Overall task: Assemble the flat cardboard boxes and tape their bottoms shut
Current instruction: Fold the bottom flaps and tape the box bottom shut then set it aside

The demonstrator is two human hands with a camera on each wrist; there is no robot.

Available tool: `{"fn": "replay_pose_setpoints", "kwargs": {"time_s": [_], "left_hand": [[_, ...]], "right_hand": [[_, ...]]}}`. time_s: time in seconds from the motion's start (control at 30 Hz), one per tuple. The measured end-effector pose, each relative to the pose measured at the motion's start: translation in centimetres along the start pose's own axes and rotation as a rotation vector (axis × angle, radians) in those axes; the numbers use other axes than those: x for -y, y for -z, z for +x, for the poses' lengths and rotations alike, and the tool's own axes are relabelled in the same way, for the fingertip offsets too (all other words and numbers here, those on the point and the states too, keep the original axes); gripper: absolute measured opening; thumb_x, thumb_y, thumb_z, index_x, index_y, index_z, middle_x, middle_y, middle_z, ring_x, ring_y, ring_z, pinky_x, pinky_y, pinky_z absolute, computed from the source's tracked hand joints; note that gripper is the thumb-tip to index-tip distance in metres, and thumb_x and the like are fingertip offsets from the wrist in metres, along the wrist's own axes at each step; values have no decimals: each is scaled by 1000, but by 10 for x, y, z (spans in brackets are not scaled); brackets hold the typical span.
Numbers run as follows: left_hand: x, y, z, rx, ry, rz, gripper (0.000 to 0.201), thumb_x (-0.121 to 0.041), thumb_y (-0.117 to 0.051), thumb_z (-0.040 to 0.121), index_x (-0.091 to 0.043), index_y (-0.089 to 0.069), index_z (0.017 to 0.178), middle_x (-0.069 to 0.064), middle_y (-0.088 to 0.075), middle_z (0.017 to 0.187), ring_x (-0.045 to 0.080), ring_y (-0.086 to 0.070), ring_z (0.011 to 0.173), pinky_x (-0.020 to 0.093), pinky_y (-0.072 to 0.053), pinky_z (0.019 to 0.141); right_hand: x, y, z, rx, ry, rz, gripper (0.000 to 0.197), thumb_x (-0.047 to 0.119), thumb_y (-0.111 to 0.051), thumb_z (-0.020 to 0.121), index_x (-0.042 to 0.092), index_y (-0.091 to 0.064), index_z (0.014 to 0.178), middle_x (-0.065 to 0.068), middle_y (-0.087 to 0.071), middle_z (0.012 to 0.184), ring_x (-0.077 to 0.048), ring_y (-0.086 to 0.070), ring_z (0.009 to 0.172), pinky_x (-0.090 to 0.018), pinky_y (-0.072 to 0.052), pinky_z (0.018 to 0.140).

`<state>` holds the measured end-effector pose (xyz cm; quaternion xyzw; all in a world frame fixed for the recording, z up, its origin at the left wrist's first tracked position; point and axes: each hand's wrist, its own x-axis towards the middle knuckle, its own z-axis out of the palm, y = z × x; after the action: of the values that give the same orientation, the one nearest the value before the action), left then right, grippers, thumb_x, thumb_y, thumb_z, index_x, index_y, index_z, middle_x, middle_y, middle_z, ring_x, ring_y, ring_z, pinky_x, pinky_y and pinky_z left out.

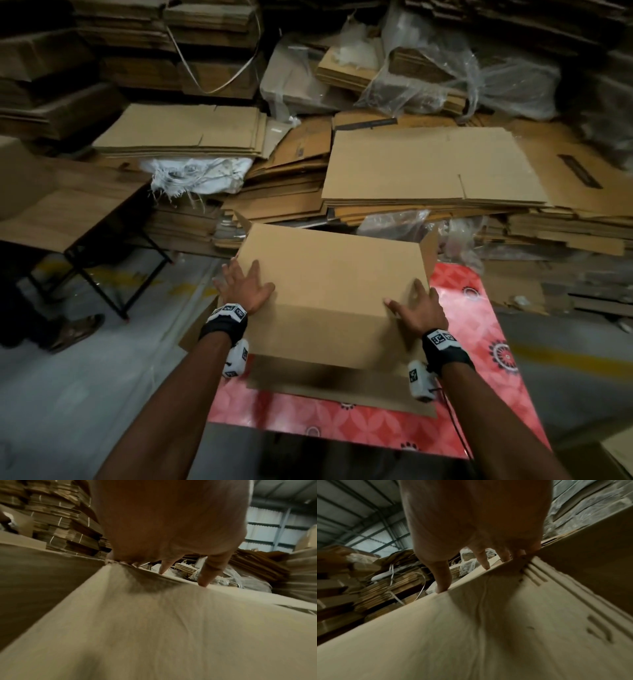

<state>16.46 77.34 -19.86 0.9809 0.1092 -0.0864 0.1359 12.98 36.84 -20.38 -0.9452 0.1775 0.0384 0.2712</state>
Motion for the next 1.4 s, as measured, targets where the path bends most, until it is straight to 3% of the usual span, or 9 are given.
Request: {"fn": "replay_pose_setpoints", "kwargs": {"time_s": [0.17,0.37,0.53,0.7,0.87,1.03,1.17,1.27,1.4], "left_hand": [[23,-13,-16,-25,-14,22,84,-67,-43,96,-30,-8,164,16,7,170,46,9,154,69,6,117],[47,-46,-36,92,-27,124,89,-71,-45,93,-27,-11,163,14,2,170,49,6,153,72,4,117],[51,-85,-56,191,-29,133,88,-69,-49,91,-27,-15,162,13,-7,169,47,-1,154,70,-1,118],[44,-123,-76,283,-105,98,78,-58,-54,93,-25,-28,158,14,-26,163,40,-22,149,57,-20,119],[27,-157,-96,390,-242,100,68,-38,-62,91,-18,-39,152,15,-45,147,37,-44,133,47,-43,106],[18,-189,-107,435,-459,327,65,-40,-68,86,-12,-45,140,20,-46,137,40,-51,119,45,-47,92],[23,-208,-93,504,-570,473,63,-43,-88,55,-8,-68,103,20,-64,94,35,-62,74,36,-52,55],[29,-221,-85,401,-719,577,52,-48,-77,71,-5,-72,100,21,-68,85,36,-64,70,38,-54,58],[20,-217,-86,356,-683,662,47,-27,-43,94,3,-69,120,43,-65,104,53,-68,83,51,-57,69]], "right_hand": [[16,-34,-14,20,79,-47,102,91,-47,71,38,-25,156,-9,-28,162,-45,-47,135,-58,-43,107],[22,-81,-33,127,120,-109,83,65,-63,87,34,-31,157,-9,-30,163,-41,-47,137,-52,-42,108],[14,-115,-49,258,144,-204,82,60,-63,89,32,-29,158,-9,-32,162,-40,-47,137,-51,-44,107],[3,-142,-67,357,181,-296,72,57,-58,92,29,-37,155,-7,-46,154,-35,-52,133,-48,-44,106],[-17,-173,-87,542,216,-370,72,46,-62,90,26,-39,154,-6,-48,152,-32,-51,134,-48,-43,107],[-34,-194,-108,575,239,-430,84,44,-65,90,21,-25,160,-4,-23,168,-29,-34,148,-48,-40,111],[-41,-201,-118,540,260,-451,86,42,-64,90,19,-22,161,-5,-19,169,-28,-30,150,-51,-39,112],[-37,-205,-121,506,257,-473,86,39,-65,88,19,-22,160,-5,-21,168,-28,-30,150,-51,-36,113],[-27,-203,-126,451,320,-522,86,33,-65,84,23,-22,158,-5,-27,165,-31,-30,148,-56,-29,117]]}}
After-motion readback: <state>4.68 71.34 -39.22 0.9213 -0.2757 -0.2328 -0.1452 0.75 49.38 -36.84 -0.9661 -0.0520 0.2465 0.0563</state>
